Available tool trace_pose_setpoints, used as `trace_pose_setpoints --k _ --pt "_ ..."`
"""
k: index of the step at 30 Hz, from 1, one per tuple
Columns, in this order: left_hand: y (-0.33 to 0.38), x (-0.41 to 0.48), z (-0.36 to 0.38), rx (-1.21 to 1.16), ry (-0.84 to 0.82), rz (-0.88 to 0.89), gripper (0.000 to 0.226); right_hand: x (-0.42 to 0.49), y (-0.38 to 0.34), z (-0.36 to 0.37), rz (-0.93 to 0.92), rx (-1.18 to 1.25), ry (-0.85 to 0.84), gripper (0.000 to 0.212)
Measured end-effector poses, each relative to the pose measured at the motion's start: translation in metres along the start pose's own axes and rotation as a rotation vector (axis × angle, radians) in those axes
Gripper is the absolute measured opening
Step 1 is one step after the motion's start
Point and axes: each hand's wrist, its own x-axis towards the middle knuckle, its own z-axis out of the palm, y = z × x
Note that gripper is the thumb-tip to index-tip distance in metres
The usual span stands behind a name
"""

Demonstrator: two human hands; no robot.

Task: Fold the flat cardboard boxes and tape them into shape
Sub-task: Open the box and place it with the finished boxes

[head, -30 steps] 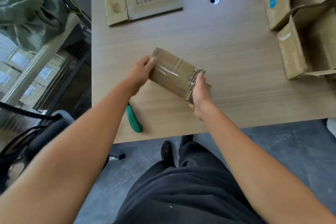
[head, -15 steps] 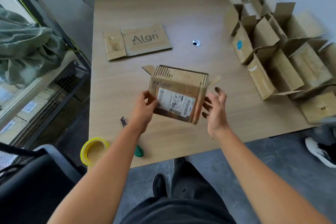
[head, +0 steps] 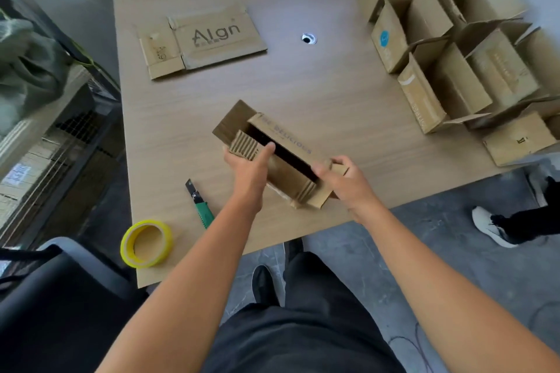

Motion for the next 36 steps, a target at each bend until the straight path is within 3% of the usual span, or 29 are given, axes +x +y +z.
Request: trace_pose_setpoints --k 3,6,8,12,15,17,19,21,23,26,29,32,36 --pt "0.001 0.0 -0.001 -0.019 -0.027 -0.023 0.089 -0.006 -0.006 -0.012 -0.343 -0.352 0.063 0.082" --pt "0.004 0.001 -0.005 -0.019 -0.102 0.003 0.037 0.004 -0.021 -0.017 -0.502 -0.718 0.015 0.066" --pt "0.0 0.004 -0.009 0.014 -0.095 -0.002 0.022 0.013 -0.03 -0.015 -0.489 -0.838 0.021 0.049" --pt "-0.011 0.0 -0.014 0.047 -0.046 -0.082 0.028 0.027 -0.03 -0.015 -0.453 -0.664 0.112 0.015" --pt "-0.021 -0.013 -0.004 0.09 0.0 -0.031 0.037 0.037 -0.023 -0.019 -0.326 -0.541 0.094 0.012" --pt "-0.025 -0.02 0.005 0.099 -0.021 -0.008 0.038 0.046 -0.02 -0.02 -0.177 -0.435 0.042 0.023" --pt "-0.024 -0.016 0.008 0.104 -0.019 -0.041 0.039 0.057 -0.013 -0.021 0.047 -0.402 -0.111 0.061" --pt "-0.023 -0.006 0.009 0.131 -0.046 -0.07 0.04 0.066 -0.005 -0.022 0.166 -0.355 -0.285 0.082" --pt "-0.02 0.001 0.019 0.133 -0.034 -0.07 0.039 0.08 -0.003 -0.023 0.104 -0.34 -0.283 0.087" --pt "-0.008 0.014 0.052 0.019 0.006 -0.021 0.035 0.104 -0.015 -0.034 -0.018 -0.258 -0.081 0.084" --pt "0.026 0.048 0.098 0.004 -0.013 0.027 0.028 0.139 -0.046 -0.072 -0.1 -0.203 -0.001 0.078" --pt "0.07 0.105 0.16 0.053 -0.01 0.08 0.01 0.182 -0.084 -0.123 -0.285 -0.266 0.054 0.058" --pt "0.131 0.193 0.259 0.13 0.06 0.138 0.011 0.254 -0.144 -0.193 -0.529 -0.476 0.178 0.054"
